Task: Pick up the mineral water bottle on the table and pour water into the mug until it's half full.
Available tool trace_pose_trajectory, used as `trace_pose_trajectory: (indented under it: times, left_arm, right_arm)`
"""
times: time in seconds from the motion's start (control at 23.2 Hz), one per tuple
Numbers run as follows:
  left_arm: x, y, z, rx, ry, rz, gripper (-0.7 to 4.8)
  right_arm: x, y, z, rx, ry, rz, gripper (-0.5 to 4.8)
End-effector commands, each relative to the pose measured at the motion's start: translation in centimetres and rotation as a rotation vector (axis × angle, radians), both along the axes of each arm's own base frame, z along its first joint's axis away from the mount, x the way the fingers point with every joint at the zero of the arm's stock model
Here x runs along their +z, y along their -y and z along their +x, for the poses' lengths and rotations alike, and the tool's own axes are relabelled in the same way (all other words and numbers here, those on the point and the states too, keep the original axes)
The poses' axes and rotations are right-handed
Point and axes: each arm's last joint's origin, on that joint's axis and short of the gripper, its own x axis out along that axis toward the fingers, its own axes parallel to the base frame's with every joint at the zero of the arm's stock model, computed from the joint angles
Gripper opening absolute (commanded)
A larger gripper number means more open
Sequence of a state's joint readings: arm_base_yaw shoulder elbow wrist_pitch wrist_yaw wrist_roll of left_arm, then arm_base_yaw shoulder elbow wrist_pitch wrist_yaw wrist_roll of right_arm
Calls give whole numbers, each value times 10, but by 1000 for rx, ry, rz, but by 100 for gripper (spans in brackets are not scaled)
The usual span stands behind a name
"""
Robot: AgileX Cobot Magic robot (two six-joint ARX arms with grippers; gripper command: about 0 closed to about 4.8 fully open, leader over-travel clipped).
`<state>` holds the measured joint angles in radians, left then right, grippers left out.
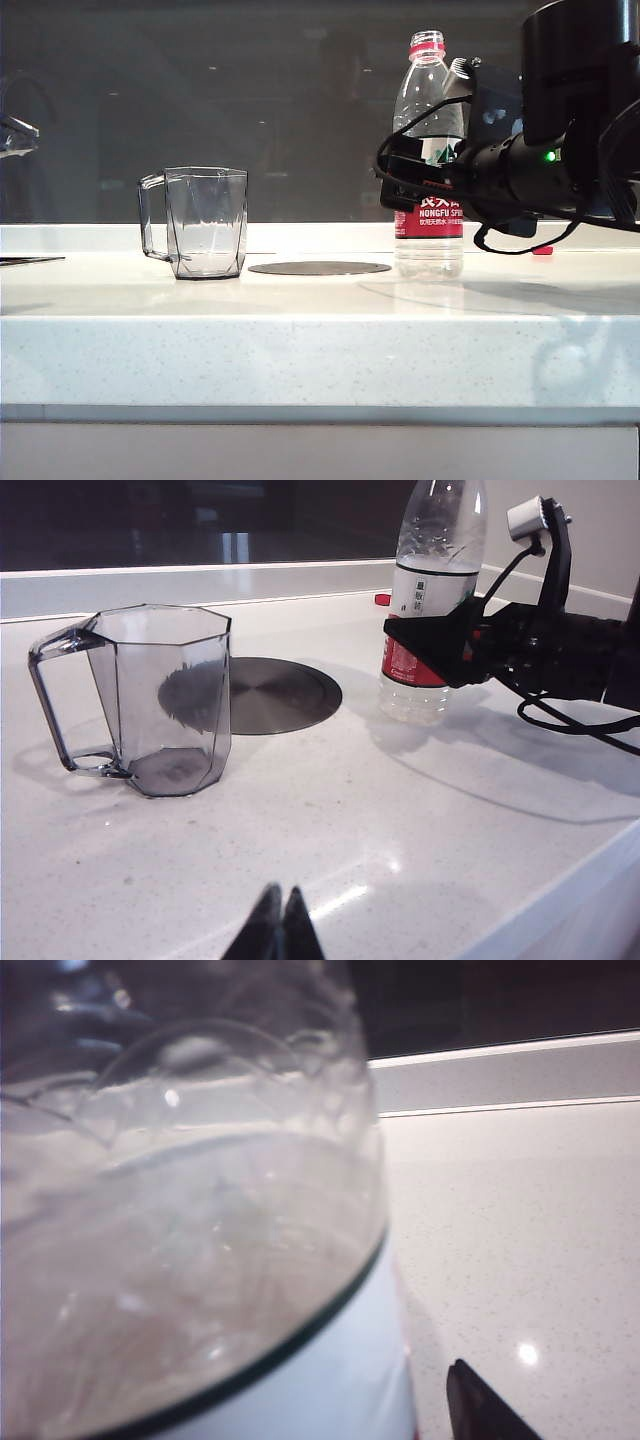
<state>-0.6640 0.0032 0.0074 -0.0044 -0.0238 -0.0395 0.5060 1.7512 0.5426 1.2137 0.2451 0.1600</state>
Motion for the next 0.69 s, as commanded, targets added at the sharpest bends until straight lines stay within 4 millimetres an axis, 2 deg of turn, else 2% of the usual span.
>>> trace_pose_trajectory:
  times: [0.04,0.26,0.3,0.35,0.52,0.56,0.6,0.69]
  left_arm:
    - [1,0,0,0,7,-2,-4]
    - [1,0,0,0,7,-2,-4]
    - [1,0,0,0,7,-2,-4]
    - [1,0,0,0,7,-2,-4]
    - [1,0,0,0,7,-2,-4]
    - [1,0,0,0,7,-2,-4]
    - [1,0,0,0,7,-2,-4]
    - [1,0,0,0,7,-2,-4]
  right_arm:
    - [4,-1,1,-2,25,10,479]
    - [4,-1,1,-2,25,10,479]
    - [4,-1,1,-2,25,10,473]
    - [4,-1,1,-2,25,10,432]
    - [4,-1,1,-2,25,10,426]
    - [4,-1,1,-2,25,10,407]
    - [4,-1,1,-2,25,10,362]
    - [4,-1,1,-2,25,10,336]
